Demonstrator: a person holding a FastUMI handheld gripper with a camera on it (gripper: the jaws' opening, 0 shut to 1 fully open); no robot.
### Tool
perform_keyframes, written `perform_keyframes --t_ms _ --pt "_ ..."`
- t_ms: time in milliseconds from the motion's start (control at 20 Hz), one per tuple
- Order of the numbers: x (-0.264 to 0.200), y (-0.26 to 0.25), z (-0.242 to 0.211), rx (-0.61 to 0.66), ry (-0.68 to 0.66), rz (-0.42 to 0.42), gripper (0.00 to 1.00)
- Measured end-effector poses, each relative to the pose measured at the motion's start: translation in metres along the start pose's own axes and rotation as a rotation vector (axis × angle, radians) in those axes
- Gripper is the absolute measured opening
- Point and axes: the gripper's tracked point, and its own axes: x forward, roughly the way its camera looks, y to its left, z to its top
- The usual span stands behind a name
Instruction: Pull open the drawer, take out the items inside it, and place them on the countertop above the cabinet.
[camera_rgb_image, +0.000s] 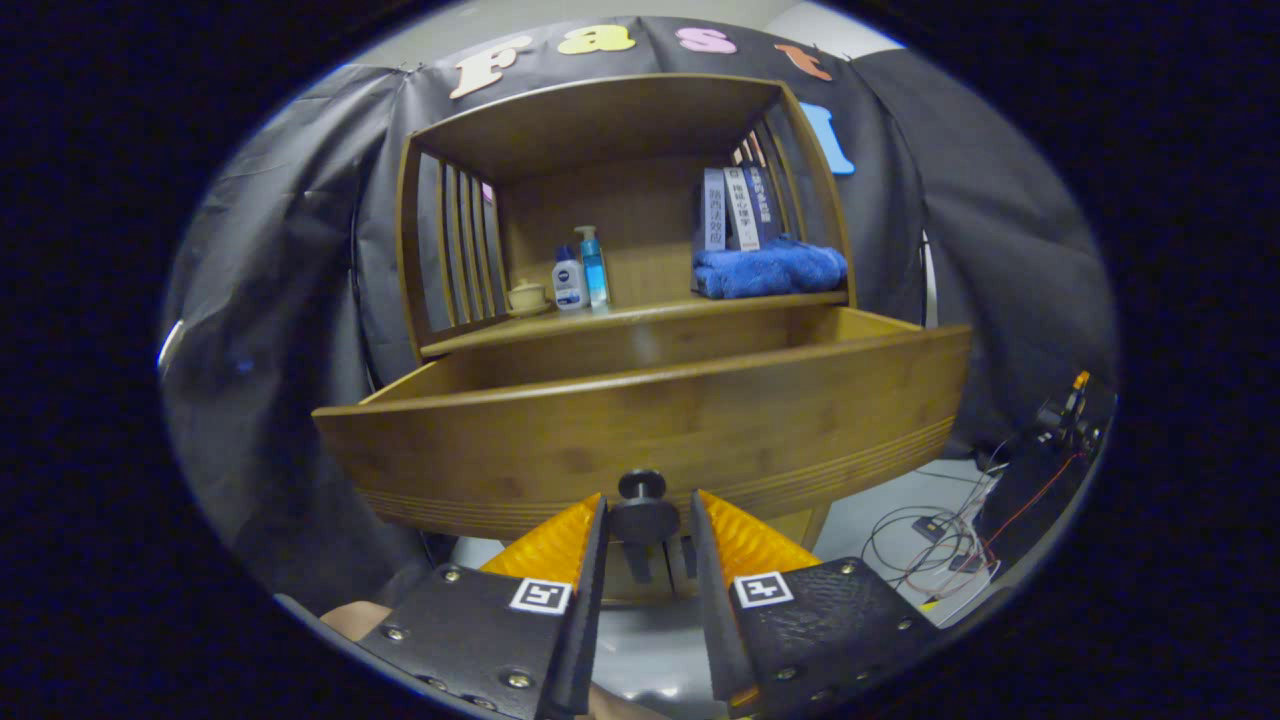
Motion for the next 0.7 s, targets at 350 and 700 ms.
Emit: perform_keyframes --t_ms 350,700 --pt "0.012 -0.004 0.112 -0.066 -0.051 0.028 0.45" --pt "0.095 0.014 0.128 -0.220 0.152 0.063 0.45"
